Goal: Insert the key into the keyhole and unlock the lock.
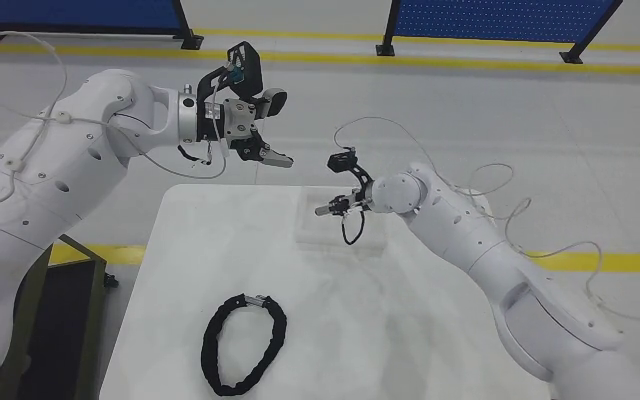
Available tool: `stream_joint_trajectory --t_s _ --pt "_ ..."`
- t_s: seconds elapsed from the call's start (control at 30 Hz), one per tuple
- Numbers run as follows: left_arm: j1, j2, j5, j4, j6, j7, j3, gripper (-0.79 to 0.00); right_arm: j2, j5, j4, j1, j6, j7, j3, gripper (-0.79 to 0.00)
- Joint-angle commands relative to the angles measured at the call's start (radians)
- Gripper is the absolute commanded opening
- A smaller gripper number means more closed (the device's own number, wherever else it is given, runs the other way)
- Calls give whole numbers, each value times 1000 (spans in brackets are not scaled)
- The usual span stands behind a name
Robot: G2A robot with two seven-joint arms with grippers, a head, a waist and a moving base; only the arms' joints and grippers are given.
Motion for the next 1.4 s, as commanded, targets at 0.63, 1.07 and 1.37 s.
stream_joint_trajectory --t_s 0.63,1.07,1.37 --pt "0 0 -1 0 0 -1 0 0 -74 198 178 -8 176 -28 73 0" --pt "0 0 -1 0 0 -1 0 0 -74 198 178 -8 176 -28 73 0" --pt "0 0 -1 0 0 -1 0 0 -74 75 63 -28 346 -104 69 0"
